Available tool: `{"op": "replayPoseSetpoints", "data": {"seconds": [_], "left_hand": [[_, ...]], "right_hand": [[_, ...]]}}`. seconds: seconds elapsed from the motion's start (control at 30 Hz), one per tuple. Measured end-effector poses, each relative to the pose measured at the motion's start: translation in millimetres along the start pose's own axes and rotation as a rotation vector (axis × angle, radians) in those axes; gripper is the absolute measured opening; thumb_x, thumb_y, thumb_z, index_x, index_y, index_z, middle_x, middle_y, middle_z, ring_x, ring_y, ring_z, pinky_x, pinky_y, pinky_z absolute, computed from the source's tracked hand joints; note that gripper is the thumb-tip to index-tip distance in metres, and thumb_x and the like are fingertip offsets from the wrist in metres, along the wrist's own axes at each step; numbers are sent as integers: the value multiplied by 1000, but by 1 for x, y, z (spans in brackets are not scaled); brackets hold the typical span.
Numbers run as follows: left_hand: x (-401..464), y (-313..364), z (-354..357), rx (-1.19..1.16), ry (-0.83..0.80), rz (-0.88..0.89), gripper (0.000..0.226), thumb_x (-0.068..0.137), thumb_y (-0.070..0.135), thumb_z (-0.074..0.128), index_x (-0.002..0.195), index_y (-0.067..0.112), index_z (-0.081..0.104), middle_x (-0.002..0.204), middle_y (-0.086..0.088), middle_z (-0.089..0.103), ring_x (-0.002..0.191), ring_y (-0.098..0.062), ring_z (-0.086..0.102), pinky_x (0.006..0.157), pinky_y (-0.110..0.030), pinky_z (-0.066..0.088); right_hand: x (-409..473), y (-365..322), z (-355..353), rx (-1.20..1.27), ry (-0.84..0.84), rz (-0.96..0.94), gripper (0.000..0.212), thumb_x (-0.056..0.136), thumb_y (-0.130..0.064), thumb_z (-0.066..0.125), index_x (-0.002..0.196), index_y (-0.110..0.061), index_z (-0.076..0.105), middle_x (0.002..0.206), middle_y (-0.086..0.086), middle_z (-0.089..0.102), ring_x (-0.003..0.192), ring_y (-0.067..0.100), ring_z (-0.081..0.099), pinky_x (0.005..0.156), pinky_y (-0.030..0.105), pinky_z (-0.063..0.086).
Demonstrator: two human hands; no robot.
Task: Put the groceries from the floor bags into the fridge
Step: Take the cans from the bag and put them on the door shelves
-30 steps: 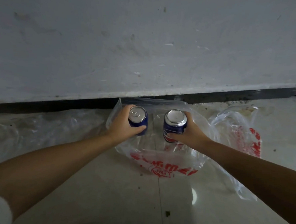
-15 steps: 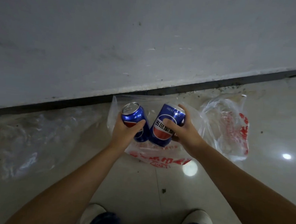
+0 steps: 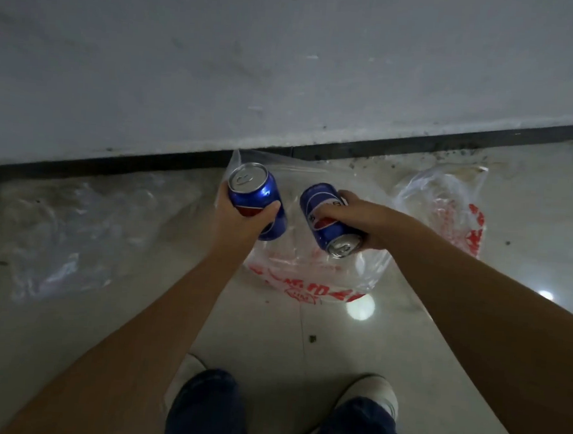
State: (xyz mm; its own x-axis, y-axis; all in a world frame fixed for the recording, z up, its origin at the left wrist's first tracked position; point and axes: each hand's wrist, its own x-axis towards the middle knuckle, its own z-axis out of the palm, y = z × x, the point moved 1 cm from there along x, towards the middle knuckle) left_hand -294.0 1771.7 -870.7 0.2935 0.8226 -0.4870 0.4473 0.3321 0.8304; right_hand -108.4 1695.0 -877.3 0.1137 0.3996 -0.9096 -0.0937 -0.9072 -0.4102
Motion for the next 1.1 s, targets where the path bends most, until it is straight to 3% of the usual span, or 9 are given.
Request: {"op": "replayPoseSetpoints", "data": {"seconds": [0.07,0.13,0.23,0.4,0.63,0.73,0.87,1.03,1.1], "left_hand": [[-23,21,-9,32,-31,11,49,75,4,74,107,28,45,89,24,63,85,11,60,78,-9,46],[-48,49,-20,72,-72,28,50,76,-2,72,94,35,43,75,26,64,75,21,58,66,1,43],[-81,95,-43,90,-89,29,56,72,2,76,106,31,43,94,25,54,81,21,56,69,1,44],[-135,195,-90,148,-174,33,69,70,13,80,126,24,41,111,14,55,104,-4,55,90,-22,44],[-224,358,-144,250,-269,137,64,71,11,80,121,26,43,105,16,58,95,4,56,77,-8,42],[-269,418,-158,230,-290,166,61,70,10,80,117,29,46,108,15,61,96,4,60,82,-17,45],[-320,490,-163,169,-332,248,56,73,12,78,109,40,47,106,17,63,92,13,60,73,-8,47],[-366,556,-152,-21,-444,250,45,79,23,73,118,30,52,111,6,65,104,-11,62,89,-32,52],[-381,574,-143,-126,-503,181,29,79,31,72,99,19,55,94,2,65,89,-16,63,81,-34,53]], "right_hand": [[-33,-12,-1,-218,37,-60,79,76,-30,73,141,-24,27,117,9,56,88,22,64,67,33,56],[-72,-26,-4,-374,40,-126,78,74,-30,76,138,-21,31,117,8,56,91,22,62,71,30,53],[-135,-44,-5,-393,31,-165,72,76,-29,75,133,-20,32,110,7,55,90,22,62,72,29,53],[-247,-80,-8,-342,-52,-244,57,79,-26,73,124,-23,38,100,2,58,82,16,65,63,23,54],[-425,-152,-25,-601,-42,-529,59,77,-32,75,128,-28,45,114,-3,61,94,12,63,73,18,54],[-509,-173,-39,-356,-13,-561,70,76,-29,77,131,-37,34,111,-2,63,92,12,67,76,23,57],[-604,-193,-52,70,53,-647,77,76,-18,78,132,-44,32,107,1,69,95,13,69,82,29,56],[-673,-190,-36,754,62,-603,52,78,-40,68,117,-7,58,98,12,70,85,26,69,79,39,56],[-694,-180,-28,1040,10,-517,57,73,-49,66,110,-5,65,98,15,70,84,29,68,83,43,55]]}}
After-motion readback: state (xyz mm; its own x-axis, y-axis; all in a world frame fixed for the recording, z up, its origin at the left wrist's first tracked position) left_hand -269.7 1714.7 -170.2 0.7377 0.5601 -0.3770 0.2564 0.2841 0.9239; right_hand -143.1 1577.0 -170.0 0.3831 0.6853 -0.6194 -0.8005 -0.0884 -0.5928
